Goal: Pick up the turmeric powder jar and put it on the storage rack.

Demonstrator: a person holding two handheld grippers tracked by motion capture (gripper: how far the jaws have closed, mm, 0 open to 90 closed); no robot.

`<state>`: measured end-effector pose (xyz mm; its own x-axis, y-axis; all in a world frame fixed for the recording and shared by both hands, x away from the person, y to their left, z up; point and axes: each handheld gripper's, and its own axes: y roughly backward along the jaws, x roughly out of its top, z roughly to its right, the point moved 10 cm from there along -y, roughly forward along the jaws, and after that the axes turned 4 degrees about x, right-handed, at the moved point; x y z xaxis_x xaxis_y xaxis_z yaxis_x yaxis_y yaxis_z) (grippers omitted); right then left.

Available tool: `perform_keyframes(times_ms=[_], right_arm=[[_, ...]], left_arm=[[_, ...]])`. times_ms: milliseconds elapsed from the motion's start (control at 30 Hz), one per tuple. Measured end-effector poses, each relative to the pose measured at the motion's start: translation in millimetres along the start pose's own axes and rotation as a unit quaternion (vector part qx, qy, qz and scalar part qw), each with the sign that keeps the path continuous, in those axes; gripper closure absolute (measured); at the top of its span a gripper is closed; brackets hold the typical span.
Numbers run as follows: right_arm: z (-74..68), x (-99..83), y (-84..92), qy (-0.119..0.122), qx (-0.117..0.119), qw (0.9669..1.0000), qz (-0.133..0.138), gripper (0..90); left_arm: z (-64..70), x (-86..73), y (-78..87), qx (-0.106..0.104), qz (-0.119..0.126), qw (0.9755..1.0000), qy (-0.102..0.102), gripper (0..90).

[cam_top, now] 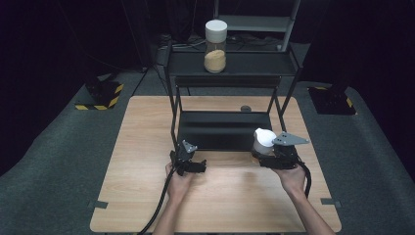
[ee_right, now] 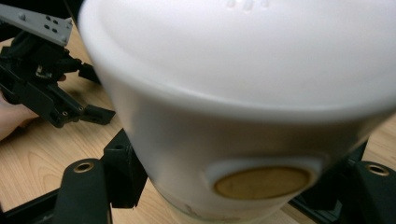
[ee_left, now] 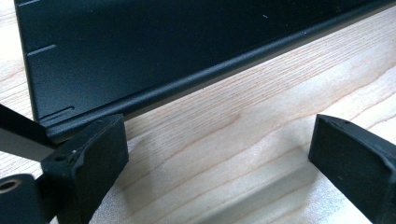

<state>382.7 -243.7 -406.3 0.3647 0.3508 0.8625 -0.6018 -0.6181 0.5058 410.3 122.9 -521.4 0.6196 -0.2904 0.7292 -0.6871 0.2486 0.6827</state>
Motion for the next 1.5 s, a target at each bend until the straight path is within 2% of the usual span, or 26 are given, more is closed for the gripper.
perform_keyframes(times_ms=[667,1067,1233,1500], right_arm=[[5.0,42.6,9.3,0.002,0.013,0.9999,0.008,30.2],[5.7,74.6,20.0,0.01,0.023,0.9996,0.014,30.2],[6.4,94.7,27.3,0.013,0.028,0.9993,0.02,30.2],[5.1,117.4,35.1,0.017,0.031,0.9991,0.023,30.2]], left_arm=[[0.0,0.0,0.0,0.0,0.0,1.0,0.0,4.7],[0.1,-0.1,-0.1,0.0,0.001,1.0,0.001,4.7],[0.0,0.0,0.0,0.0,0.0,1.0,0.001,4.7],[0.1,-0.1,-0.1,-0.001,0.001,1.0,0.002,4.7]])
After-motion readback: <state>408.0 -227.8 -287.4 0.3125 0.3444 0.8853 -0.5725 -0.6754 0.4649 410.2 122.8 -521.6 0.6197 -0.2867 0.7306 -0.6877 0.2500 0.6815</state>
